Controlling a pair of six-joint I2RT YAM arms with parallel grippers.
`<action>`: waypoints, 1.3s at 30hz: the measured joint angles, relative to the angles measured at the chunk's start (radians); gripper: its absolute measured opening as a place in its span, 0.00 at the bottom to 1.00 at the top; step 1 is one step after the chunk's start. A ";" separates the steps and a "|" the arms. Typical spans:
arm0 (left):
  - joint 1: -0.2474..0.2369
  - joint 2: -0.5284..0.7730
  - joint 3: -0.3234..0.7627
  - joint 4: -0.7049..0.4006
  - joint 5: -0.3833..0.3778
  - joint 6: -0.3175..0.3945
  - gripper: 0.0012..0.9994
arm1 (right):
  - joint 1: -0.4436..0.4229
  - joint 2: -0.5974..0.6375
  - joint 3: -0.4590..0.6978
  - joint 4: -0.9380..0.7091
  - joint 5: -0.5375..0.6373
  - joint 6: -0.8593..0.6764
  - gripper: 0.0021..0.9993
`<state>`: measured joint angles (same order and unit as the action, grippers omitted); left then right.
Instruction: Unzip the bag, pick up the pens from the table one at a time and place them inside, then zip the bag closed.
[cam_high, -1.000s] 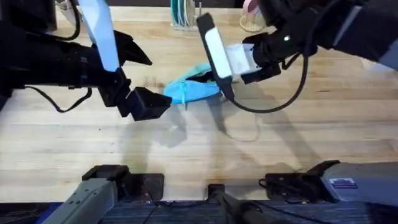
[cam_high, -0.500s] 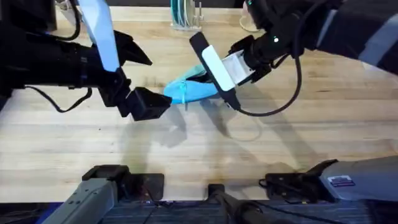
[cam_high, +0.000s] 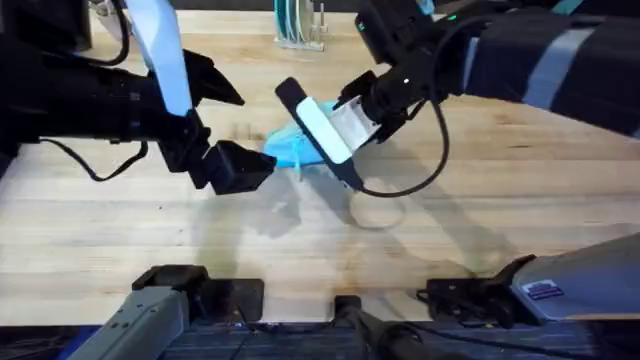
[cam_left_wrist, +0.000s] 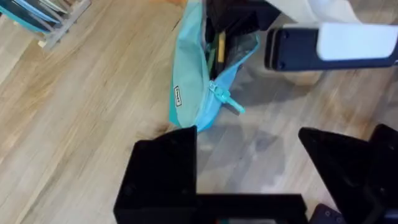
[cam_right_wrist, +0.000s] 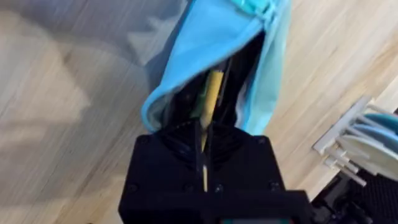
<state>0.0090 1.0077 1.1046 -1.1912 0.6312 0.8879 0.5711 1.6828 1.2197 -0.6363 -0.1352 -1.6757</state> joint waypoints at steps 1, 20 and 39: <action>0.000 0.000 0.000 0.000 0.000 0.000 0.99 | 0.007 0.006 0.000 0.009 0.000 0.004 0.03; 0.000 0.000 0.000 -0.010 0.000 0.000 0.99 | 0.052 0.024 0.000 0.023 -0.074 0.131 0.23; 0.000 0.000 0.000 -0.024 0.000 0.000 0.99 | 0.054 0.024 0.000 0.033 -0.085 0.167 1.00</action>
<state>0.0090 1.0077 1.1046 -1.2148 0.6312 0.8879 0.6247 1.7065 1.2201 -0.6029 -0.2202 -1.5092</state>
